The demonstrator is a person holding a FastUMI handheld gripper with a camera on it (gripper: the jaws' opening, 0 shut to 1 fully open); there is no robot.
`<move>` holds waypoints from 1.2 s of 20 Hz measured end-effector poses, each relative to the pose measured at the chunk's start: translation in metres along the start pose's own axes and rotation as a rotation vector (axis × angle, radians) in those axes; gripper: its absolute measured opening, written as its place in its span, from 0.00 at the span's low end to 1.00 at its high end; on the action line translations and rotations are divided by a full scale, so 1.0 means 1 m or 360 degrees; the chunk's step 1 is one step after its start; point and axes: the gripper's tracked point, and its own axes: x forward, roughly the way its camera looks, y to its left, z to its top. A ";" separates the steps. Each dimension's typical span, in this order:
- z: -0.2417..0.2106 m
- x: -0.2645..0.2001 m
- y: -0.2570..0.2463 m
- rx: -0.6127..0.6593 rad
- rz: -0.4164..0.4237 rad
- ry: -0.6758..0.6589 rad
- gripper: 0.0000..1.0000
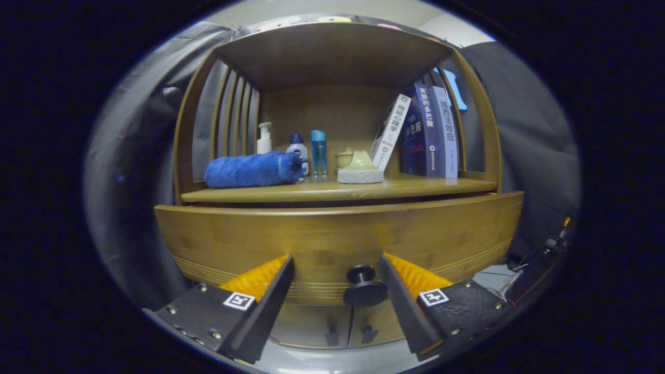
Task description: Pull open the drawer, take out the items inside it, and place them on the countertop above the cabinet.
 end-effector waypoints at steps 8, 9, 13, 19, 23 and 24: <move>0.003 0.022 0.005 0.0024 0.0001 0.0045 0.99; 0.004 0.021 0.005 0.0032 0.0002 0.0053 0.99; 0.001 0.019 0.002 0.0058 -0.0032 0.0109 0.99; 0.022 -0.028 0.005 0.0157 0.0005 0.0125 0.99; 0.040 -0.056 -0.003 0.0148 0.0022 0.0115 0.99; 0.044 -0.064 -0.002 0.0164 0.0035 0.0123 0.99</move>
